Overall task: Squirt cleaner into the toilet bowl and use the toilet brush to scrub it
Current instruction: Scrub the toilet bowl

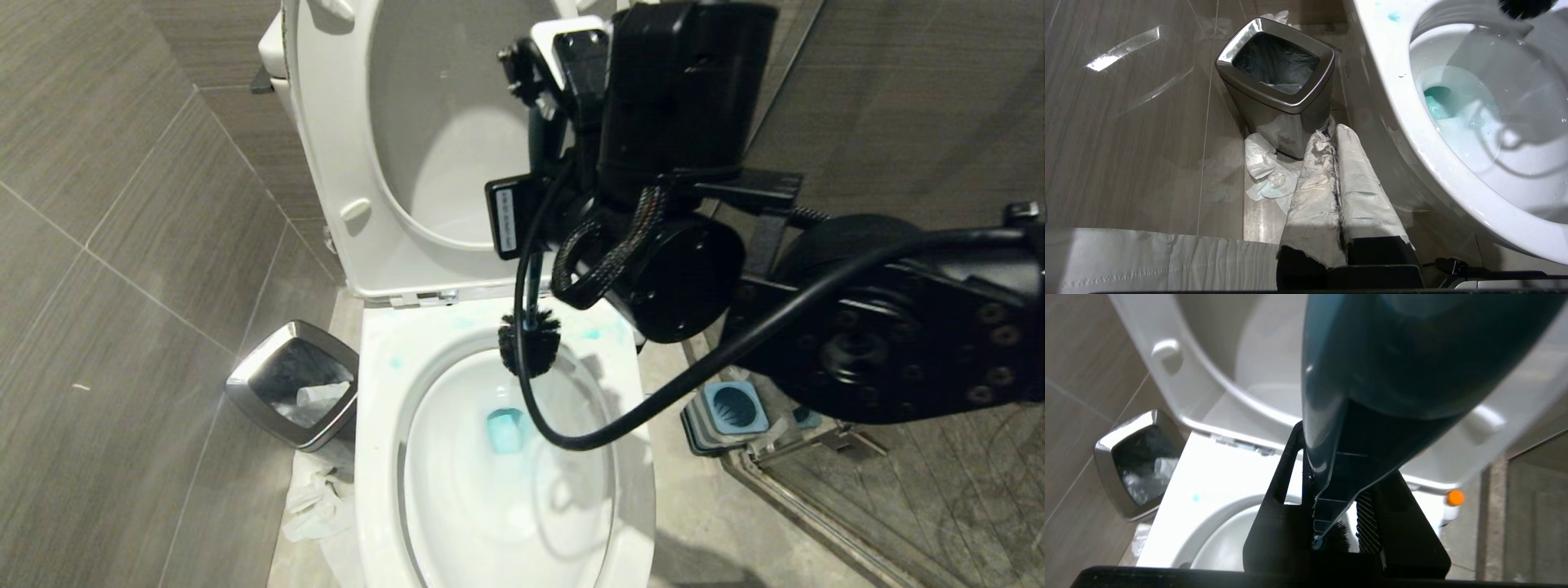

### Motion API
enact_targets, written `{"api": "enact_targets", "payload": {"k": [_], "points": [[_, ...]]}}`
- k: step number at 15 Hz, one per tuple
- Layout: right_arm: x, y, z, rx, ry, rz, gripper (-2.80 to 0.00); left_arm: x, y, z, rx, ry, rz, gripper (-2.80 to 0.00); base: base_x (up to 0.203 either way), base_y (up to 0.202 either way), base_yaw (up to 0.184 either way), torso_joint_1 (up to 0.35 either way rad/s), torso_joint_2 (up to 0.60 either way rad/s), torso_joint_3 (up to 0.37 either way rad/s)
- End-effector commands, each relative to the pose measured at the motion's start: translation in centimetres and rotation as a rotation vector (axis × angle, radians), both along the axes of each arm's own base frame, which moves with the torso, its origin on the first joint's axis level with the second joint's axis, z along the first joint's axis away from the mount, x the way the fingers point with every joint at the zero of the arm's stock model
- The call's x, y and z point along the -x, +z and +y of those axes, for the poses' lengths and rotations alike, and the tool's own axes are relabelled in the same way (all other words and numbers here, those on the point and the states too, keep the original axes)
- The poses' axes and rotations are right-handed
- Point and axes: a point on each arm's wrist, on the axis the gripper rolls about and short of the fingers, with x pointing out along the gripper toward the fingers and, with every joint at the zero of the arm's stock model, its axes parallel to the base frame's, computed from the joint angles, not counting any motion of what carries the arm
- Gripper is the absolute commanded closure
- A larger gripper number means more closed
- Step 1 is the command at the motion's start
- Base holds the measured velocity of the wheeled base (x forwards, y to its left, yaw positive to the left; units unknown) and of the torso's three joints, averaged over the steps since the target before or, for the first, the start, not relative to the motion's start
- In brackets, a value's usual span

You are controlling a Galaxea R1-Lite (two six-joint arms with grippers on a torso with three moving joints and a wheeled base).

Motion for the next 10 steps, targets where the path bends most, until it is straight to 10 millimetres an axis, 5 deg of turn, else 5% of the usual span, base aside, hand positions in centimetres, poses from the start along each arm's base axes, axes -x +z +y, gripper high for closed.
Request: {"api": "enact_targets", "payload": {"k": [1, 10], "points": [[-1.7, -4.0, 3.1, 0.057, 0.008, 0.052, 0.0, 0.0, 0.0, 0.0, 0.0, 0.001, 0.0, 0.0, 0.0, 0.0, 0.0, 0.0, 0.0, 0.0], [-6.2, -14.6, 7.2, 0.128, -0.022, 0.198, 0.0, 0.0, 0.0, 0.0, 0.0, 0.001, 0.0, 0.0, 0.0, 0.0, 0.0, 0.0, 0.0, 0.0]]}}
